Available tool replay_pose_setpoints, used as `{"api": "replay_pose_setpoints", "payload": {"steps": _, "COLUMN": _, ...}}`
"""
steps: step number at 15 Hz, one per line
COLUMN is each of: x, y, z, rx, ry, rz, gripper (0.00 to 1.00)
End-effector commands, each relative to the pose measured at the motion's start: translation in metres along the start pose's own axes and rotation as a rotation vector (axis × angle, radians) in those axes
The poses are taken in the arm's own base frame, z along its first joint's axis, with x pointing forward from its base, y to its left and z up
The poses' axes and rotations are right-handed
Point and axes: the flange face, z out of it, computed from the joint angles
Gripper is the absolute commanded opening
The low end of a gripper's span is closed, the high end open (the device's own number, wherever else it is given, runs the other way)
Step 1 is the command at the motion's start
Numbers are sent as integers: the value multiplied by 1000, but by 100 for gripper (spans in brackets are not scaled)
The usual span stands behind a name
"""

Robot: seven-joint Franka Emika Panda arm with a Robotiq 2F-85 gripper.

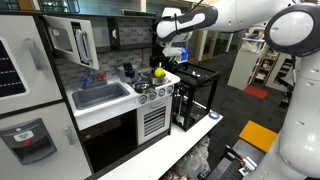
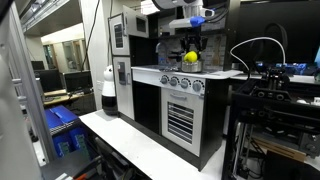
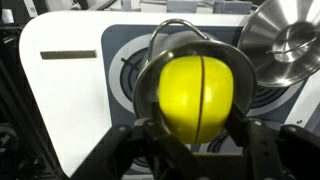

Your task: Put the yellow object in the pot

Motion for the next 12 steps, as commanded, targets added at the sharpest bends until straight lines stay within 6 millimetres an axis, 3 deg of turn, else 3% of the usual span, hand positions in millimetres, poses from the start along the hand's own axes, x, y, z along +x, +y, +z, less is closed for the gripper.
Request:
{"api": "replay_pose_setpoints", "payload": {"steps": 1, "x": 7, "y": 3, "z": 1, "rx": 26, "ry": 21, "rz": -23, "gripper": 38}}
{"api": "replay_pose_setpoints", "payload": {"steps": 12, "x": 13, "y": 3, "z": 20, "rx": 29, "ry": 36, "rz": -43, "gripper": 38}}
